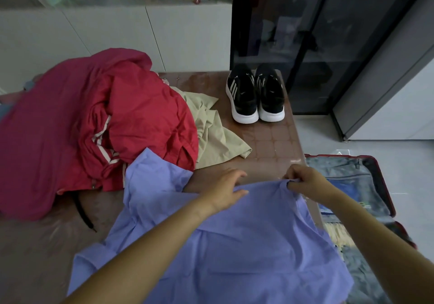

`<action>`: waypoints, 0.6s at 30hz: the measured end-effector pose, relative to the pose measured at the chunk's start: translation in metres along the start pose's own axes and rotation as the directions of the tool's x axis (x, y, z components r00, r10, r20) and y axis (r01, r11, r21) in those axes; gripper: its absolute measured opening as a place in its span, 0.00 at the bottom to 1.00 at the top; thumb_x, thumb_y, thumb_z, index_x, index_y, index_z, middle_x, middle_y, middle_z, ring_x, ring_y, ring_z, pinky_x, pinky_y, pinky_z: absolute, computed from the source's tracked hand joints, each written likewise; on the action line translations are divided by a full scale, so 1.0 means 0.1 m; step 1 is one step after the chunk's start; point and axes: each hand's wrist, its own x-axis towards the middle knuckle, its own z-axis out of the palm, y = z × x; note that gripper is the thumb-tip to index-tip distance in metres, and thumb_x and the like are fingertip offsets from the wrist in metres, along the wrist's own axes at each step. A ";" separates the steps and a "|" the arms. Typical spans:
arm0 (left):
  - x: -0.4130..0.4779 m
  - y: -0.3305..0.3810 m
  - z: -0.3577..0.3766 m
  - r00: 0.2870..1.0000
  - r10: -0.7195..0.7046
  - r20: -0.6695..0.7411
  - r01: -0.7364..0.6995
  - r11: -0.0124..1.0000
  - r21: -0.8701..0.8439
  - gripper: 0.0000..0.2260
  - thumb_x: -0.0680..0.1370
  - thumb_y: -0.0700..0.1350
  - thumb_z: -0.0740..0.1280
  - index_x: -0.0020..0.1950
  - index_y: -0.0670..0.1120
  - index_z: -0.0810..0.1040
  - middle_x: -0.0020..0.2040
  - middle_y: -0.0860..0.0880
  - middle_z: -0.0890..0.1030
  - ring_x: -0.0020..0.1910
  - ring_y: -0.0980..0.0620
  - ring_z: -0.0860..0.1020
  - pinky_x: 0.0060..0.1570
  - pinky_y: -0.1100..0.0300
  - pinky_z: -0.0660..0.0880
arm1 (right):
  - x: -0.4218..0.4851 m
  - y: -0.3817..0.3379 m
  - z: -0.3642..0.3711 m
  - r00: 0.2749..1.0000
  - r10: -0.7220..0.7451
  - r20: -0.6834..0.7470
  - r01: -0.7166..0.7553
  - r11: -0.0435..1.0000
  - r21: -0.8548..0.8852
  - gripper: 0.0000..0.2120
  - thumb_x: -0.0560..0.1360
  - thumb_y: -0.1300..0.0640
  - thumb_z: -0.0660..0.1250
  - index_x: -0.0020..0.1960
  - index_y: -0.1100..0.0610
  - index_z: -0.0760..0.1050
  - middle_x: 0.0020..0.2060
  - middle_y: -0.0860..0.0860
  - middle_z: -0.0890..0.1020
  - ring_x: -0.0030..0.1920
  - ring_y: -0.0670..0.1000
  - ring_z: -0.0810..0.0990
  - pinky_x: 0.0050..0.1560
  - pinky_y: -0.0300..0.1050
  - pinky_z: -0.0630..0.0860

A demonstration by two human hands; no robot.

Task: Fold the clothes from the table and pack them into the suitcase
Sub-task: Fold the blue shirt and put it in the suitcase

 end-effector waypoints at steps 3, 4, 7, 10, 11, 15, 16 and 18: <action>0.16 0.11 0.16 0.991 -0.028 0.134 0.021 0.998 0.055 0.24 0.76 0.47 0.69 0.69 0.43 0.69 0.65 0.45 0.74 0.64 0.45 0.71 0.64 0.54 0.67 | -0.09 -0.02 -0.12 0.996 -0.024 0.086 0.017 0.997 0.077 0.15 0.70 0.73 0.64 0.45 0.54 0.77 0.37 0.48 0.78 0.34 0.43 0.75 0.35 0.32 0.71; 0.20 0.11 0.19 0.984 -0.052 0.171 0.027 0.989 0.147 0.23 0.76 0.48 0.68 0.69 0.44 0.69 0.65 0.45 0.74 0.64 0.45 0.70 0.64 0.52 0.67 | -0.11 -0.02 -0.16 0.992 -0.026 0.127 0.018 0.998 0.061 0.17 0.71 0.72 0.64 0.48 0.52 0.79 0.39 0.46 0.79 0.36 0.40 0.77 0.37 0.31 0.73; 0.28 0.13 0.19 0.967 -0.103 0.233 0.034 0.959 0.280 0.11 0.78 0.48 0.65 0.56 0.44 0.75 0.57 0.45 0.78 0.59 0.42 0.73 0.56 0.50 0.70 | -0.12 -0.01 -0.31 0.983 -0.032 0.178 0.043 0.997 -0.061 0.16 0.69 0.71 0.66 0.42 0.50 0.79 0.38 0.43 0.80 0.35 0.33 0.76 0.38 0.27 0.72; 0.33 0.08 0.11 0.958 -0.157 0.241 0.126 0.982 0.137 0.09 0.77 0.49 0.66 0.38 0.49 0.73 0.42 0.46 0.77 0.45 0.45 0.77 0.43 0.56 0.72 | -0.14 0.00 -0.44 0.983 -0.046 0.180 0.069 0.990 -0.122 0.14 0.68 0.71 0.67 0.37 0.52 0.74 0.33 0.47 0.76 0.31 0.38 0.72 0.35 0.29 0.69; 0.34 0.08 0.06 0.959 -0.161 0.233 0.145 0.986 0.083 0.09 0.77 0.49 0.66 0.38 0.48 0.74 0.39 0.47 0.76 0.40 0.48 0.75 0.40 0.59 0.70 | -0.15 0.01 -0.47 0.984 -0.056 0.170 0.074 0.992 -0.100 0.15 0.68 0.72 0.67 0.36 0.53 0.73 0.32 0.47 0.74 0.30 0.39 0.71 0.34 0.30 0.68; 0.31 0.10 -0.14 0.962 -0.166 0.218 0.152 0.985 0.080 0.09 0.78 0.49 0.66 0.50 0.43 0.79 0.40 0.49 0.76 0.32 0.57 0.68 0.29 0.74 0.65 | -0.09 0.10 -0.46 0.984 -0.077 0.162 0.101 0.984 -0.146 0.15 0.70 0.70 0.70 0.40 0.49 0.76 0.36 0.45 0.79 0.37 0.45 0.76 0.40 0.33 0.72; 0.30 0.09 -0.16 0.963 -0.178 0.205 0.161 0.982 0.097 0.10 0.78 0.50 0.65 0.50 0.44 0.79 0.40 0.49 0.77 0.32 0.57 0.69 0.28 0.73 0.65 | -0.06 0.15 -0.42 0.989 -0.071 0.128 0.098 0.970 -0.221 0.14 0.71 0.69 0.69 0.42 0.49 0.77 0.38 0.44 0.79 0.39 0.48 0.77 0.40 0.35 0.73; 0.28 0.07 -0.16 0.964 -0.208 0.166 0.185 0.972 0.148 0.11 0.78 0.54 0.65 0.48 0.47 0.78 0.38 0.50 0.78 0.33 0.56 0.71 0.28 0.68 0.63 | -0.01 0.23 -0.32 0.993 -0.027 -0.112 -0.016 0.928 -0.372 0.10 0.73 0.66 0.66 0.45 0.52 0.79 0.40 0.47 0.76 0.42 0.53 0.77 0.40 0.42 0.70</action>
